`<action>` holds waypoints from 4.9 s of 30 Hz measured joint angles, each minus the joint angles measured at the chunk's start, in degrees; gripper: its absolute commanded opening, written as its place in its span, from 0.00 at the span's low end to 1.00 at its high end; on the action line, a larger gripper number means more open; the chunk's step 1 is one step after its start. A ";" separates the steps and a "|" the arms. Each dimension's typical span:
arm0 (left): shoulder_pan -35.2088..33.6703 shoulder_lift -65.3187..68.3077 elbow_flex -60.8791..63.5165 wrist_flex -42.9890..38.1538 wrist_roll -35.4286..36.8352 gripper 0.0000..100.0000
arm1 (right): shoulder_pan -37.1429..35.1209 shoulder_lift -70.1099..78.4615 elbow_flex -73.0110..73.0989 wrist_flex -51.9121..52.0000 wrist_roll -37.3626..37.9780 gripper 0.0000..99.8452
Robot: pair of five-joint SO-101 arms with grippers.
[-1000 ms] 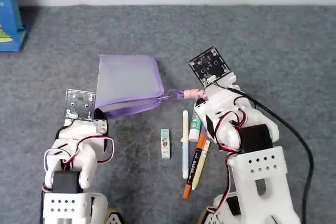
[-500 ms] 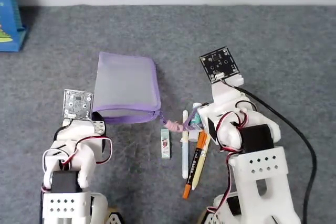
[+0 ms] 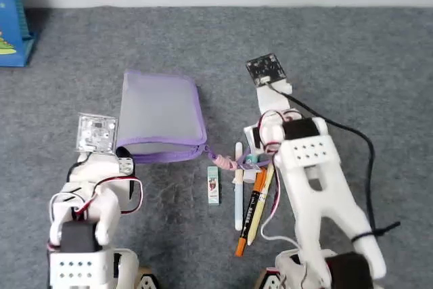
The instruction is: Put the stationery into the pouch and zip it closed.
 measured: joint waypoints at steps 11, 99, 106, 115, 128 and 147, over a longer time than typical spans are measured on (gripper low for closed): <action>3.69 0.00 -23.56 14.07 0.09 0.01 | 1.76 3.60 -1.76 -0.53 -4.92 0.15; 4.40 33.85 -45.63 16.62 1.85 0.01 | -14.51 -27.43 -24.18 17.93 -9.85 0.01; 4.40 33.85 -45.63 16.62 1.93 0.01 | -23.74 -27.43 -24.18 4.22 -15.82 0.01; 4.40 33.85 -45.63 17.05 1.93 0.01 | -24.97 -27.43 -6.15 -24.79 -18.90 0.01; 4.40 33.85 -45.63 17.14 1.93 0.01 | -25.23 -27.43 14.24 -55.56 -18.90 0.01; 4.40 34.02 -45.63 17.14 1.93 0.01 | -25.32 -27.43 27.16 -69.63 -18.99 0.25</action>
